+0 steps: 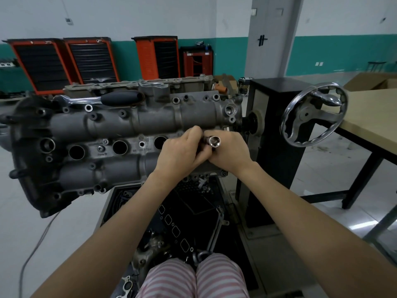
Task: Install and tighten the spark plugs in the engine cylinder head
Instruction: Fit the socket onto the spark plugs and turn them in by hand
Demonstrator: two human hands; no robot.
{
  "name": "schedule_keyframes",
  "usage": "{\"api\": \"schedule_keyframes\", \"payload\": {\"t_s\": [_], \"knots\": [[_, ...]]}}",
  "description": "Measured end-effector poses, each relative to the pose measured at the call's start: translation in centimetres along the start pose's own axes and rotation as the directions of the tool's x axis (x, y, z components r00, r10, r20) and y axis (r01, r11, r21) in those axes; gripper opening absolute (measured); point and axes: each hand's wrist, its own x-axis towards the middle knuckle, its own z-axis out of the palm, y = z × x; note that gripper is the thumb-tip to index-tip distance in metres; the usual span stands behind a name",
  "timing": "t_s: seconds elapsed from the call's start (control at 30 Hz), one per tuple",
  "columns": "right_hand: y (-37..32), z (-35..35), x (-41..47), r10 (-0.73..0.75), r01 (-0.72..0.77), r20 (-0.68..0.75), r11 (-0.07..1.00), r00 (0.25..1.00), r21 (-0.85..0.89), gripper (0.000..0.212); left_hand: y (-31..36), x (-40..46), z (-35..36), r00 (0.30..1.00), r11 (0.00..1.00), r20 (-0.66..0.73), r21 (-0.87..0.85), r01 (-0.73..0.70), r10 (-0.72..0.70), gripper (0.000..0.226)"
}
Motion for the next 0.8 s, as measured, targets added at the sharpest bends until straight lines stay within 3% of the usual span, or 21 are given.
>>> {"api": "schedule_keyframes", "payload": {"t_s": [0.27, 0.53, 0.8], "knots": [[-0.12, -0.08, 0.10, 0.027, -0.027, -0.006, 1.000, 1.000, 0.013, 0.015, -0.45, -0.18, 0.18, 0.997, 0.997, -0.030, 0.032, -0.076, 0.077, 0.033], [-0.03, -0.09, 0.04, -0.033, 0.033, 0.037, 0.999, 0.999, -0.015, 0.015, 0.20, 0.00, -0.20, 0.999, 1.000, 0.022, 0.000, -0.025, 0.025, 0.029], [-0.05, 0.03, 0.08, 0.021, -0.021, -0.002, 0.998, 1.000, 0.055, 0.014, -0.55, -0.15, 0.28, 0.997, 0.997, -0.049, 0.028, -0.066, 0.067, 0.034]]}}
